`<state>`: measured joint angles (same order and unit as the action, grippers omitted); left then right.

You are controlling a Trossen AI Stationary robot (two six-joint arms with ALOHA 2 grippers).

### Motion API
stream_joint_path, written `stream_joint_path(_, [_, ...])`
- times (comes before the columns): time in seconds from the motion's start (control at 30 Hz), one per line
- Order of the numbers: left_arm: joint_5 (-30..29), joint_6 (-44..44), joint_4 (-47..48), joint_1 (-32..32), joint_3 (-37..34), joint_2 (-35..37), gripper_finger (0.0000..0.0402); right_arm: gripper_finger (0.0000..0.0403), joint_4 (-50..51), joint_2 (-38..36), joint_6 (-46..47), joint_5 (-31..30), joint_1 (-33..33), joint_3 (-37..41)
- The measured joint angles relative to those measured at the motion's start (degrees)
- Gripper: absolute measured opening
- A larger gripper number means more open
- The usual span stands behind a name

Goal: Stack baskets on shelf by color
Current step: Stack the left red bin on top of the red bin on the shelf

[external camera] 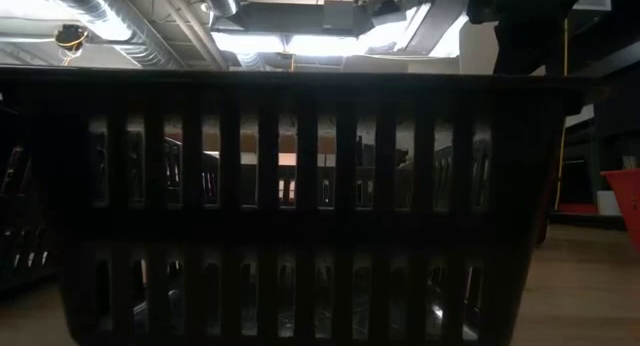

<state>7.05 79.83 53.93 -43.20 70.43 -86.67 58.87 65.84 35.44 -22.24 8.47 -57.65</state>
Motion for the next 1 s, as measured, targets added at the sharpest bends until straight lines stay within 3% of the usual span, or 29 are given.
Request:
stream_joint_path(0.5, [0.74, 10.08, -10.82, -7.76, 0.0, -13.68, 0.0069, 0.0115, 0.05, 0.0, -0.1, 0.0, 0.01, 0.0])
stream_joint_path(0.77, [-1.95, 10.13, -10.57, -8.4, 0.0, -17.02, 0.0069, 0.0115, 0.09, 0.0, 0.0, 0.13, 0.01, 0.0])
stream_joint_path(1.0, [-8.09, 10.89, -10.68, -8.31, 0.0, -17.09, 0.0069, 0.0115, 0.09, 0.0, 0.02, 1.42, 0.0, 0.0])
